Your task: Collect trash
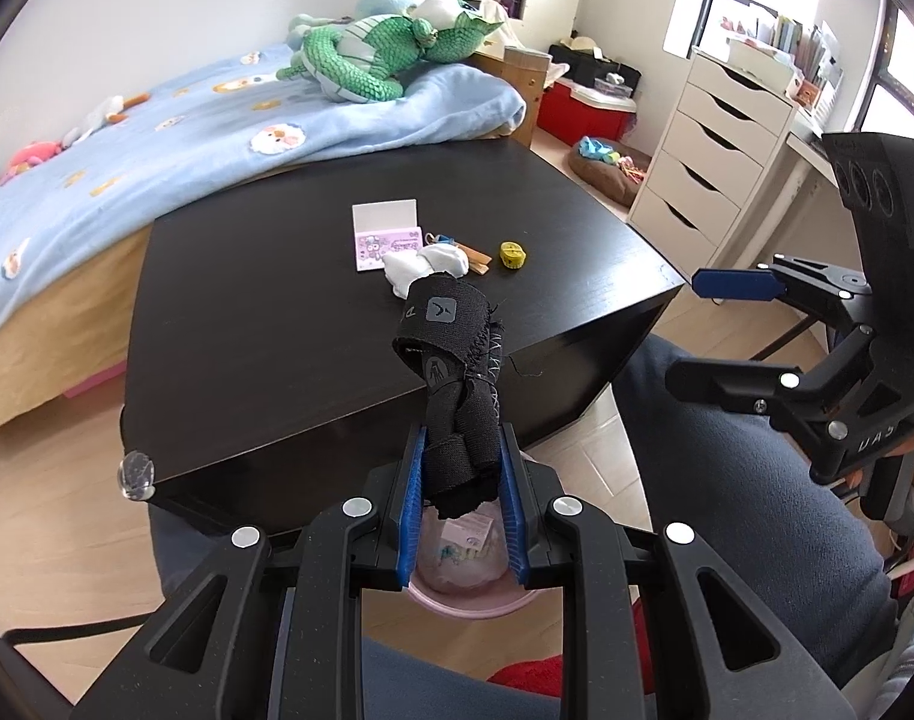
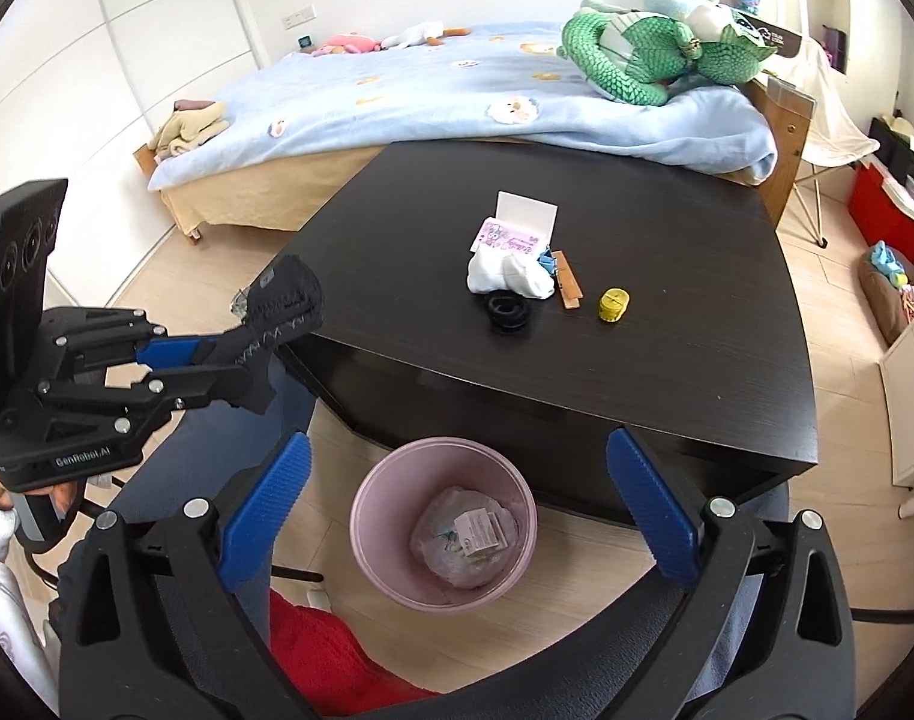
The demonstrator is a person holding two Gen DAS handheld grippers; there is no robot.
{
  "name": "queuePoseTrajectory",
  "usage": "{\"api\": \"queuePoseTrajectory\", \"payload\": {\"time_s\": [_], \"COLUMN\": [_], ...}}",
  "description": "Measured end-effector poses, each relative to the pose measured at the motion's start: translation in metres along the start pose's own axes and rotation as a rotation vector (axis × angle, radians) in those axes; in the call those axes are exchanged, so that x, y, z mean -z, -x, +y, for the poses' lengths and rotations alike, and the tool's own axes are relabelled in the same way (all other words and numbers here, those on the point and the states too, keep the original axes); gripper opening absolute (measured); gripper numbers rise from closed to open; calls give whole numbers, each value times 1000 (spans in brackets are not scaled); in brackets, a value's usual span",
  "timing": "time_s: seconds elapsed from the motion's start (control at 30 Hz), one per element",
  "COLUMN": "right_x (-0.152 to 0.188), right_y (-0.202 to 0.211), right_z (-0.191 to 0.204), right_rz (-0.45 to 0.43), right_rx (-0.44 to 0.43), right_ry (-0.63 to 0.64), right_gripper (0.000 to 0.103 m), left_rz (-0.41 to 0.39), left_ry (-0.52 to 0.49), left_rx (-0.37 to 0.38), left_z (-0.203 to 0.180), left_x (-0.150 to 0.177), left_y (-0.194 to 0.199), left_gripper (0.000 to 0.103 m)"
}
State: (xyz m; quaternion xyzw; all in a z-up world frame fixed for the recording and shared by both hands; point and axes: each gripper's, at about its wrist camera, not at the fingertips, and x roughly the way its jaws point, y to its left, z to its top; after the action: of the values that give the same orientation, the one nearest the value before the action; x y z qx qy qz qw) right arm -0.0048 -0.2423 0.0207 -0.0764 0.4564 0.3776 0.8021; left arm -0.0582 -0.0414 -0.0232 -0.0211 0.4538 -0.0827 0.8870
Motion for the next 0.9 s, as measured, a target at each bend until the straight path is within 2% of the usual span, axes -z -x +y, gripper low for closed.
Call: {"api": "queuePoseTrajectory", "payload": {"time_s": [0.53, 0.67, 0.73, 0.77, 0.83, 0.9], "right_x": [0, 0, 0, 0, 1, 2], "right_y": [10, 12, 12, 12, 12, 11], "right_z": [-17, -21, -22, -22, -23, -22], "right_rz": [-26, -33, -34, -33, -32, -30], "right_rx": [30, 32, 32, 32, 31, 32], "right_ry": [-60, -75, -79, -80, -81, -82], "right_gripper": [98, 98, 98, 98, 98, 98], "left_rz": [21, 29, 25, 22, 17, -1], "left_ry": [-67, -71, -66, -60, -44, -32], "left_rx": [33, 49, 50, 53, 58, 52], "left_z": [-18, -21, -21, -20, -18, -16], "left_x": [1, 1, 1, 1, 2, 2], "left_y": [-6, -9, -10, -11, -11, -11], "left_gripper": [24, 30, 49, 55, 82, 89]}}
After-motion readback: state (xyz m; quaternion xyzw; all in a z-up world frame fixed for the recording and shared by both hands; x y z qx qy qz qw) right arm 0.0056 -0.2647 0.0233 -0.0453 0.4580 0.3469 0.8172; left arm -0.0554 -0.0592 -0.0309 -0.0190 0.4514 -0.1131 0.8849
